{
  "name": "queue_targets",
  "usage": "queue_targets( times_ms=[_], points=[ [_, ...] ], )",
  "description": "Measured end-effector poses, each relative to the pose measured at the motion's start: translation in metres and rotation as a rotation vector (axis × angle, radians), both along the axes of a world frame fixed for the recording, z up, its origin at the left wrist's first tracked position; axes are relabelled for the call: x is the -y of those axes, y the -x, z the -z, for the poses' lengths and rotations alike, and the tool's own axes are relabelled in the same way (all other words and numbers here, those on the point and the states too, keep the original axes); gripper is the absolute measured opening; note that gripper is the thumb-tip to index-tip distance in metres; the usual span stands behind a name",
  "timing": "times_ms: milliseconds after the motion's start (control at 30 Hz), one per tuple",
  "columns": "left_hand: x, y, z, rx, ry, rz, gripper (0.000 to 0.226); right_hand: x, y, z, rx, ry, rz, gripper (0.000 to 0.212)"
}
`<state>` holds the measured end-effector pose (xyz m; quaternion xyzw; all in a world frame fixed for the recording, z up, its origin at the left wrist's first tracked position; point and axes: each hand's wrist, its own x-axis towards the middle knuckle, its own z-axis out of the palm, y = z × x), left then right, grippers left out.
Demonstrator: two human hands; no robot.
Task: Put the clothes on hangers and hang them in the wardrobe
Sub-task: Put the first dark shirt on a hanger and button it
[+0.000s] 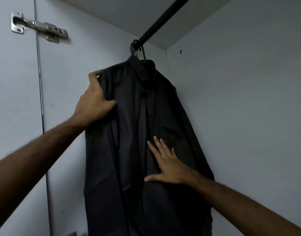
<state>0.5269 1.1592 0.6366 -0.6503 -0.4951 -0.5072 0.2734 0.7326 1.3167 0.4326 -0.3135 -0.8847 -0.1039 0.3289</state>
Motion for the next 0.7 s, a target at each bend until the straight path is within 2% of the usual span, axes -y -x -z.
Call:
queue_targets(
  times_ms=[67, 100, 133, 200, 267, 333, 400, 467, 533, 567, 633, 700],
  points=[
    [0.004, 0.002, 0.025, -0.007, -0.006, -0.001, 0.086, 0.000, -0.017, 0.034, 0.068, -0.022, -0.029, 0.115],
    [0.005, 0.003, 0.037, -0.054, -0.056, -0.069, 0.087, -0.002, -0.027, 0.044, 0.026, -0.039, -0.054, 0.108],
    [0.006, 0.003, 0.047, -0.141, -0.131, -0.190, 0.087, -0.006, -0.037, 0.052, -0.080, -0.062, -0.074, 0.097],
    [0.008, -0.002, 0.064, -0.403, -0.261, -0.409, 0.086, -0.017, -0.055, 0.056, -0.445, -0.141, -0.016, 0.076],
    [0.005, -0.011, 0.080, -0.719, -0.249, -0.396, 0.078, -0.027, -0.071, 0.049, -0.806, -0.095, 0.170, 0.063],
    [-0.006, -0.020, 0.101, -1.070, -0.138, -0.330, 0.060, -0.042, -0.089, 0.036, -0.968, 0.136, 0.310, 0.066],
    [-0.018, -0.022, 0.117, -1.287, 0.064, -0.340, 0.050, -0.058, -0.106, 0.019, -0.912, 0.343, 0.329, 0.083],
    [-0.023, -0.019, 0.124, -1.375, 0.258, -0.387, 0.046, -0.067, -0.119, 0.003, -0.873, 0.521, 0.187, 0.093],
    [-0.025, -0.012, 0.125, -1.445, 0.336, -0.405, 0.047, -0.063, -0.124, -0.014, -0.851, 0.701, 0.001, 0.083],
    [-0.025, -0.008, 0.125, -1.472, 0.331, -0.392, 0.047, -0.062, -0.126, -0.020, -0.785, 0.731, -0.026, 0.072],
    [-0.024, -0.003, 0.126, -1.506, 0.275, -0.341, 0.043, -0.066, -0.127, -0.027, -0.640, 0.733, 0.023, 0.053],
    [-0.023, 0.000, 0.129, -1.528, 0.225, -0.287, 0.035, -0.073, -0.125, -0.029, -0.655, 0.665, 0.165, 0.044]
  ],
)
